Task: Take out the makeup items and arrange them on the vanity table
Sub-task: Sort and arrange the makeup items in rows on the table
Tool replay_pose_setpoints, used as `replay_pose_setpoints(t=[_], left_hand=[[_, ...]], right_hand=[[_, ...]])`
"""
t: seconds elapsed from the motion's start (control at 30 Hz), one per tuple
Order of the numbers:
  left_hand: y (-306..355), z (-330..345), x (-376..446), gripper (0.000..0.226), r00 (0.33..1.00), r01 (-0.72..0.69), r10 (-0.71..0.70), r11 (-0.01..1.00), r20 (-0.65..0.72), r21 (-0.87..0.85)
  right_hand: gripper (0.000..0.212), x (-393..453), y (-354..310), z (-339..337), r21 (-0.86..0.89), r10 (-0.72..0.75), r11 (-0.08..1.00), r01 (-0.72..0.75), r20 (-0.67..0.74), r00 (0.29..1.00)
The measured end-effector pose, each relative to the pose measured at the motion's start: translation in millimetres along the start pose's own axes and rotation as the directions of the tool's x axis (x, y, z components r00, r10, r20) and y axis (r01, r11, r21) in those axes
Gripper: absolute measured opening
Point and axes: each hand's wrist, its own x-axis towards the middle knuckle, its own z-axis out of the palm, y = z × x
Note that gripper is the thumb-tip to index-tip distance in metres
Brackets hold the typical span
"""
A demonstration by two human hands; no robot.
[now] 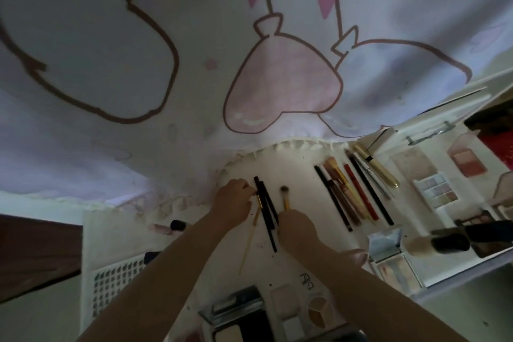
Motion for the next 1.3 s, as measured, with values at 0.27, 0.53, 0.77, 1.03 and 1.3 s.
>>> replay_pose_setpoints(t=[0.27,0.53,0.77,1.03,1.3], left_hand=[[6.8,-5.5,-19.6,0.046,0.995,-0.012,0.015,1.0,-0.1,0.027],[50.7,-60.9,-18.3,0.035,0.777,-0.388,0.506,0.853,-0.374,0.348],[87.2,-105.0,-12.2,0.064,0.501,-0.533,0.702,0.711,-0.506,0.459],[57.0,-134.6,-2.9,0.029,0.845,-0.218,0.342,0.923,-0.412,0.318],[118.3,-121.2,-8.9,0.022,0.678,-0.477,0.561,0.827,-0.475,0.297]], right_hand=[[0.033,-8.6,-5.4,-9.1,0.02,0.044,0.999,-0.043,-0.056,0.997],[0.02,-72.3,15.0,-85.2,0.0,-0.2,0.978,0.209,-0.286,0.937],[0.029,-115.9,45.3,-125.8,-0.2,-0.346,0.934,0.295,-0.31,0.886],[0.031,-169.0,116.5,-144.2,0.033,-0.024,0.998,0.05,-0.551,0.834],[0.038,-148.7,88.0,-128.3,-0.02,-0.229,0.97,0.242,-0.415,0.881]])
